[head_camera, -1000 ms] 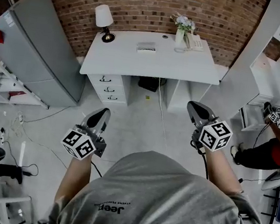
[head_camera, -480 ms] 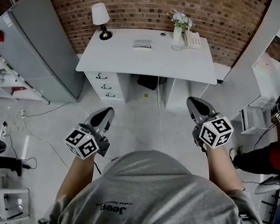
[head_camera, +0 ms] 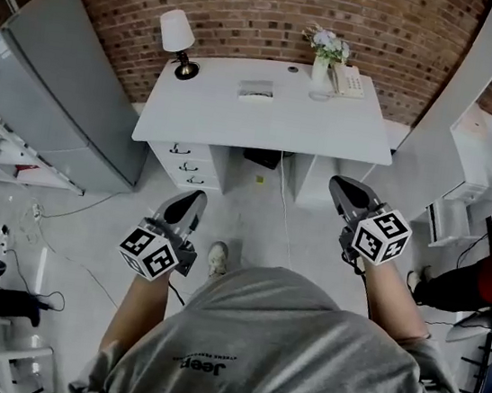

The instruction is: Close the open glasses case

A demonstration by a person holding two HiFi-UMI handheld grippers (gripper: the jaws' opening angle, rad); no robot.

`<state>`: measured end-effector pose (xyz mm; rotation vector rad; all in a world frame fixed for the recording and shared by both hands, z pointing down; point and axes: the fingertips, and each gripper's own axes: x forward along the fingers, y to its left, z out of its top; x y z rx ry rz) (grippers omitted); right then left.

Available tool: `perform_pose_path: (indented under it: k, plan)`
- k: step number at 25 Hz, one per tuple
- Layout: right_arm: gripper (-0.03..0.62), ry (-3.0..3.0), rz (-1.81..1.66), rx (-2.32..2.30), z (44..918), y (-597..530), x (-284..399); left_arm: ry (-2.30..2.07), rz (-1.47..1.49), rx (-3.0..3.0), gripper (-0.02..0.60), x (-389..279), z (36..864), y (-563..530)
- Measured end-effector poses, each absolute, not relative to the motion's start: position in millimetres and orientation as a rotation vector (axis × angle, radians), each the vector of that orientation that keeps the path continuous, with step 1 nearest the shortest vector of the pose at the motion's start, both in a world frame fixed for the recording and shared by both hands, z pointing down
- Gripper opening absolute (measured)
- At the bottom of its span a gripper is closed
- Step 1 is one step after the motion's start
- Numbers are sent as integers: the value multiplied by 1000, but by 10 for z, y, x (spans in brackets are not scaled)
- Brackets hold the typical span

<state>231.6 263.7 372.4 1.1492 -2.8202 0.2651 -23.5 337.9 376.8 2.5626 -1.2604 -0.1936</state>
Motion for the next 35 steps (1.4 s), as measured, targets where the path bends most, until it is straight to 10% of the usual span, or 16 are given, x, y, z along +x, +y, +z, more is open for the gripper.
perform_pose_path:
  k: [17,35]
  plan:
    - [14,-2794,254,1343,3515,381,600,-982,-121,2722,-3,-1860,3632,603]
    - [15,-2816,316,1254,3750,-1408,829,-1056,-76,2650,-3,-1676,3820,-943]
